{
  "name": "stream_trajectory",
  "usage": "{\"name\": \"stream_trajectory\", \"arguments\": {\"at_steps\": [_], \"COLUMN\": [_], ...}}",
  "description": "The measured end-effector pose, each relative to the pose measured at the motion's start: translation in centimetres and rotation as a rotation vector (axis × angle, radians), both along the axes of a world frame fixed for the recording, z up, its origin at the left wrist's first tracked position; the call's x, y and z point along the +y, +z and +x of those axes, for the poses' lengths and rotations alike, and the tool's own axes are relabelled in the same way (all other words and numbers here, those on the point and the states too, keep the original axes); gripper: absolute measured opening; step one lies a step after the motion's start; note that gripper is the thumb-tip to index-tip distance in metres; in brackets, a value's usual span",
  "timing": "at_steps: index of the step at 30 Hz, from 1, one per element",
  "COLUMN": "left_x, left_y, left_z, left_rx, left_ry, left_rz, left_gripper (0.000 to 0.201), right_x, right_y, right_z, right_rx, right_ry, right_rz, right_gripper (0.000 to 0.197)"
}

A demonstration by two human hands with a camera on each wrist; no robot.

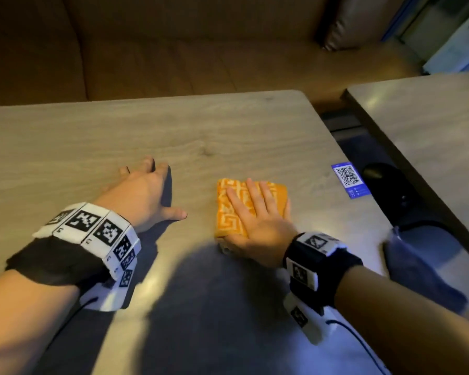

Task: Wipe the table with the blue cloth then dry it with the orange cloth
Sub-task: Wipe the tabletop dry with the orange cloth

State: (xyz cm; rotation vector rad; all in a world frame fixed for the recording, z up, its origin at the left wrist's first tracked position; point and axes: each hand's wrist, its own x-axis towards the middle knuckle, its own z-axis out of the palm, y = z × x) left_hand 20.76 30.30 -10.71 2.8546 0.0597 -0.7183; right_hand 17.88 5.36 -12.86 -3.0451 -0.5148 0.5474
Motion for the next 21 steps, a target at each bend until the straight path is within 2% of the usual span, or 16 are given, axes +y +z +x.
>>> {"name": "stream_trajectory", "arguments": {"at_steps": [2, 5, 6, 10, 12, 16, 18, 21], "left_x": [-1.8, -4.4, -4.9, -6.2, -7.0, -7.8, -7.9, -8.0], "left_y": [0.9, 1.3, 1.5, 1.4, 0.9, 0.9, 1.2, 1.4], "left_z": [-2.6, -6.9, -8.2, -12.9, -14.6, -15.4, -15.3, -15.2], "left_rx": [0.043, 0.104, 0.121, 0.216, 0.241, 0.226, 0.233, 0.231], "left_ry": [0.0, -0.05, -0.062, -0.114, -0.146, -0.144, -0.137, -0.128], "left_rz": [-0.024, -0.058, -0.061, -0.026, 0.011, 0.04, 0.05, 0.044], "left_gripper": [0.126, 0.142, 0.147, 0.164, 0.167, 0.168, 0.168, 0.169], "right_x": [-1.1, 0.1, 0.4, -2.6, -4.4, -3.2, -3.0, -5.9], "right_y": [-0.1, 0.0, 0.0, 0.1, -0.1, -0.3, 0.0, 0.5], "right_z": [0.0, 0.3, -1.0, -11.2, -11.2, -8.1, -10.7, -17.6], "right_rx": [-0.036, -0.005, -0.021, -0.039, -0.067, -0.046, -0.058, -0.018], "right_ry": [-0.012, -0.246, -0.241, 0.062, 0.031, -0.219, -0.175, 0.027], "right_rz": [-0.04, 0.024, 0.034, 0.007, -0.005, 0.046, 0.062, 0.028], "right_gripper": [0.09, 0.082, 0.082, 0.087, 0.087, 0.081, 0.081, 0.085]}}
